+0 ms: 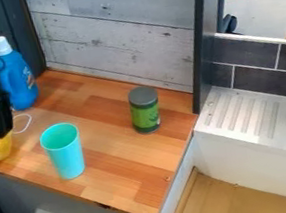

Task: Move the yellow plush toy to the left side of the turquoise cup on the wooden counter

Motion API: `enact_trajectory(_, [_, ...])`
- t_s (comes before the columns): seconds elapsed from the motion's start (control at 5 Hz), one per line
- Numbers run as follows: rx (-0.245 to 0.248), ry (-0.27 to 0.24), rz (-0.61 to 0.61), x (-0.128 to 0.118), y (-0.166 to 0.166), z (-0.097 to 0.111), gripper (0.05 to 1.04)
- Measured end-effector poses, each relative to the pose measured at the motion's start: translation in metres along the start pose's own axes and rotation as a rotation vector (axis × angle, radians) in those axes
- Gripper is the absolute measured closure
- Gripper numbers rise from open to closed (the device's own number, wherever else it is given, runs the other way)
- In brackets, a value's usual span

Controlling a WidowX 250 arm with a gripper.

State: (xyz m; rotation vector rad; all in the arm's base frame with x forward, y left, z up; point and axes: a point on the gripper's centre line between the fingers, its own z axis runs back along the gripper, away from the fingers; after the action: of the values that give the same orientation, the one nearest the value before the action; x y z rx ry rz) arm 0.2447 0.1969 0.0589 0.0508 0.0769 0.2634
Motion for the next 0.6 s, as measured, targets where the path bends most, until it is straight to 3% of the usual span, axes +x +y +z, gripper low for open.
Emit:
enact_trajectory(0.2, [0.043,-0.109,0.026,0.004,0.0,0.034,0.079])
enact_trajectory(0.6, [0.046,-0.282,-0.017,0.043,0.002,0.105,0.08])
